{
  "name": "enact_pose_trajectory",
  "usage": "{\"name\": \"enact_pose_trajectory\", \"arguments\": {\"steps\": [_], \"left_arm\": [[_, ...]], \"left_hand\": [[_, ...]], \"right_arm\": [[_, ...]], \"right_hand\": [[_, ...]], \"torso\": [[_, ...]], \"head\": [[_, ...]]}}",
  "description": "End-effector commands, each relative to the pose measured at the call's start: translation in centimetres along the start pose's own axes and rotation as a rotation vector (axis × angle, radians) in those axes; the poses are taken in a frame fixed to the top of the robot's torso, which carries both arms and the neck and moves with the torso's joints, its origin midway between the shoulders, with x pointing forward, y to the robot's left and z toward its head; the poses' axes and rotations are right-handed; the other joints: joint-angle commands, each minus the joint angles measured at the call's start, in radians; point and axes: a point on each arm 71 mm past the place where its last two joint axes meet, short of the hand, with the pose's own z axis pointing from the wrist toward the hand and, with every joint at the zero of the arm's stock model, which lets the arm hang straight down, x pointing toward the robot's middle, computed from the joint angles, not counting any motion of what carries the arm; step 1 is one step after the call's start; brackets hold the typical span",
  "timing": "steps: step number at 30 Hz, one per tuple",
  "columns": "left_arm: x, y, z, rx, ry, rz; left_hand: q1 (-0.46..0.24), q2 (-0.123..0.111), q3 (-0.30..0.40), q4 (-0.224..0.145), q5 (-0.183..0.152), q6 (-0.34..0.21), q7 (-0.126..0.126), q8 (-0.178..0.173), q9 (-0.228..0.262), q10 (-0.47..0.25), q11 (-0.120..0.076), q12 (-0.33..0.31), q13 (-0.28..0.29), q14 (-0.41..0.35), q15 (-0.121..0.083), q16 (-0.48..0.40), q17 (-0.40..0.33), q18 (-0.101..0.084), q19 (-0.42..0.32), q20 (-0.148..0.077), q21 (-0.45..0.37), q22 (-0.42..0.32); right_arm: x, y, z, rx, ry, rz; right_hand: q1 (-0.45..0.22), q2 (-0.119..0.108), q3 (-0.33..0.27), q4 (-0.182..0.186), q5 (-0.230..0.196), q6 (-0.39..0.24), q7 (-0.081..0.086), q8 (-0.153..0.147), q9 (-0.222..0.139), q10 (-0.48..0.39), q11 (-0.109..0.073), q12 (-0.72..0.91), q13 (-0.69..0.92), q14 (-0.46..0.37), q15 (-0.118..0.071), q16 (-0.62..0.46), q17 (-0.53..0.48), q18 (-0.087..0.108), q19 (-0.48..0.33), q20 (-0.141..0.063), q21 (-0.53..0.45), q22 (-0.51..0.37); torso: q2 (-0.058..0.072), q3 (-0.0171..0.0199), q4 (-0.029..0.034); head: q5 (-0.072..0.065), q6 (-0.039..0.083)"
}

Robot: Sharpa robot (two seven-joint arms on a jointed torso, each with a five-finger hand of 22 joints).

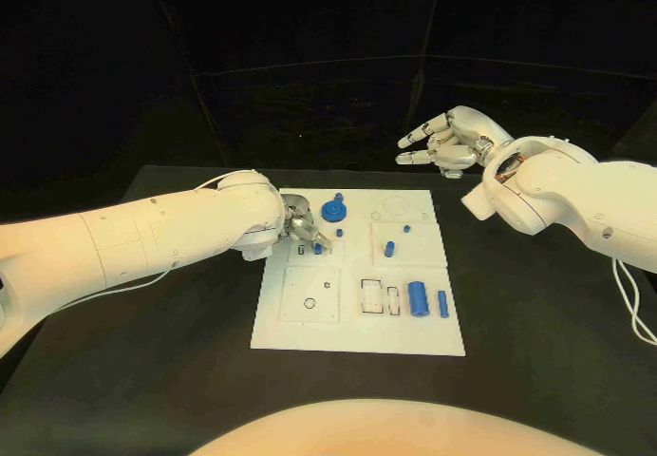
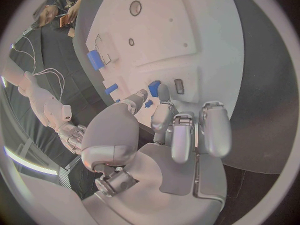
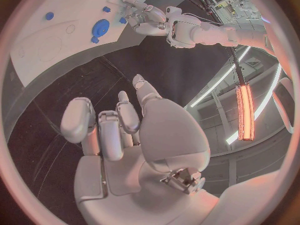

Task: Assemble the parts on the task board

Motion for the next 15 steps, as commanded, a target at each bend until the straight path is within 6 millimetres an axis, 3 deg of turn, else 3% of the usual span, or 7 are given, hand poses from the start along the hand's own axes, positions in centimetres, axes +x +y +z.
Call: {"name": "enact_pose_trajectory", "arguments": {"steps": [1, 9, 10, 12, 15], "left_arm": [[-0.10, -0.07, -0.02, 0.003, -0.004, 0.002], [-0.19, 0.02, -0.04, 0.003, -0.014, -0.008], [-0.20, 0.03, -0.06, 0.003, -0.016, -0.012], [-0.23, 0.11, -0.19, 0.007, -0.024, -0.025], [-0.49, 0.26, -0.59, 0.014, -0.040, -0.046]], "left_hand": [[-0.001, 0.007, -0.017, 0.005, -0.004, 0.006, -0.002, 0.006, -0.002, 0.010, 0.000, 0.006, 0.001, 0.102, -0.007, 0.003, 0.263, -0.013, 0.006, 0.000, 0.003, 0.002], [-0.002, 0.018, -0.068, 0.025, -0.006, 0.009, -0.003, 0.005, -0.006, 0.012, -0.001, 0.007, 0.003, 0.102, -0.008, 0.003, 0.263, -0.013, 0.007, -0.001, 0.003, 0.004], [-0.007, 0.013, -0.084, 0.032, -0.012, 0.009, -0.003, 0.005, -0.006, 0.012, -0.001, 0.007, 0.002, 0.102, -0.008, 0.003, 0.263, -0.013, 0.006, -0.001, 0.003, 0.004], [-0.011, 0.002, -0.126, 0.046, -0.072, 0.009, -0.003, 0.005, -0.008, 0.011, -0.001, 0.005, 0.000, 0.102, -0.009, 0.003, 0.263, -0.012, 0.005, -0.001, 0.000, 0.001], [-0.019, -0.014, -0.179, 0.068, -0.078, 0.005, -0.004, 0.003, -0.010, 0.005, -0.003, -0.004, -0.009, 0.102, -0.011, 0.003, 0.263, -0.011, 0.001, -0.004, -0.006, -0.006]], "right_arm": [[-0.03, 0.17, 0.05, -0.009, 0.003, -0.002], [-0.05, 0.15, 0.06, -0.009, 0.003, -0.002], [-0.05, 0.14, 0.06, -0.009, 0.002, -0.002], [-0.08, 0.11, 0.07, -0.008, 0.002, -0.002], [-0.13, 0.05, 0.09, -0.008, 0.000, -0.003]], "right_hand": [[-0.003, 0.003, -0.005, 0.001, 0.005, 0.008, 0.000, 0.003, -0.001, -0.005, 0.001, -0.005, -0.001, 0.058, -0.004, -0.006, 0.044, 0.012, -0.007, -0.001, -0.006, -0.001], [-0.005, 0.004, -0.007, 0.002, 0.006, 0.007, 0.000, 0.003, -0.001, -0.006, 0.002, -0.007, -0.003, 0.057, -0.004, -0.008, 0.042, 0.013, -0.008, -0.001, -0.008, -0.003], [-0.005, 0.004, -0.007, 0.002, 0.006, 0.007, 0.000, 0.003, -0.001, -0.006, 0.002, -0.007, -0.003, 0.057, -0.004, -0.008, 0.042, 0.013, -0.008, -0.001, -0.008, -0.003], [-0.005, 0.004, -0.007, 0.002, 0.006, 0.007, 0.000, 0.003, -0.001, -0.006, 0.002, -0.007, -0.003, 0.057, -0.004, -0.008, 0.042, 0.013, -0.008, -0.001, -0.008, -0.003], [-0.006, 0.004, -0.008, 0.003, 0.006, 0.007, 0.000, 0.004, -0.001, -0.006, 0.002, -0.007, -0.003, 0.057, -0.004, -0.008, 0.041, 0.013, -0.009, -0.001, -0.009, -0.005]], "torso": [[0.000, 0.0005, -0.0007], [0.000, 0.0002, -0.0007], [0.000, 0.0001, -0.0006], [0.000, -0.0007, -0.0003], [0.000, -0.0005, 0.0001]], "head": [[0.000, 0.000], [-0.001, 0.001], [-0.001, 0.001], [-0.003, 0.002], [-0.004, 0.005]]}}
